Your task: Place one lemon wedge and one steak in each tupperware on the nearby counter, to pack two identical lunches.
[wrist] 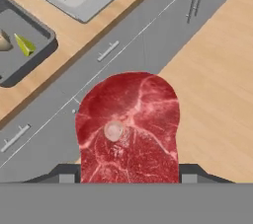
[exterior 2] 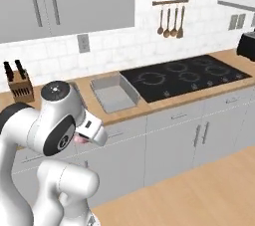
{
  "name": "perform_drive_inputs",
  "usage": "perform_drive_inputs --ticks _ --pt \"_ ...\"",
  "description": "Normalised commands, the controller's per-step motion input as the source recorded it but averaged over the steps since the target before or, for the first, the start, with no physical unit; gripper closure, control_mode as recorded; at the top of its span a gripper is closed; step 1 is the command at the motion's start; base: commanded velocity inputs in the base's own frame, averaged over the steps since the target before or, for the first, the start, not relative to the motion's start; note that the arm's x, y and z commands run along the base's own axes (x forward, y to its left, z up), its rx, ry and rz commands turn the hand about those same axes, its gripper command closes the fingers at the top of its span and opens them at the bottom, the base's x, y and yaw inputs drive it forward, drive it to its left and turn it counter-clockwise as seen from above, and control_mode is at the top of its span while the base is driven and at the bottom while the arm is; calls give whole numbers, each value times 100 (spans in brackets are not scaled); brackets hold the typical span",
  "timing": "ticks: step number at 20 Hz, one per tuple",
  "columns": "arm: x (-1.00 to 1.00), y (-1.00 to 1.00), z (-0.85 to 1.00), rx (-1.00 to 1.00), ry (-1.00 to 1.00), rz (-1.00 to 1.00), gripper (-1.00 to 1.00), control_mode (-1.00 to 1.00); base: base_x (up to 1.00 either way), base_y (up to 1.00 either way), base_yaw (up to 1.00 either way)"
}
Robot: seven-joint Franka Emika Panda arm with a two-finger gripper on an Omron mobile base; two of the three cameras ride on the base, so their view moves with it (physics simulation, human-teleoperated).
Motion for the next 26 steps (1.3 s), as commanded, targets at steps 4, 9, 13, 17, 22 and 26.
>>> perform_drive_inputs --ticks 4,9,13,17,22,26 --pt "0 0 0 0 0 0 100 100 100 -39 59" --pt "0 0 0 0 0 0 100 100 77 -53 67" --pt "0 0 0 0 0 0 100 100 1 -81 60" --pt "0 0 0 0 0 0 100 100 1 -59 47" --pt "0 0 0 0 0 0 100 100 12 -56 50" --pt "0 0 0 0 0 0 100 100 2 -17 17"
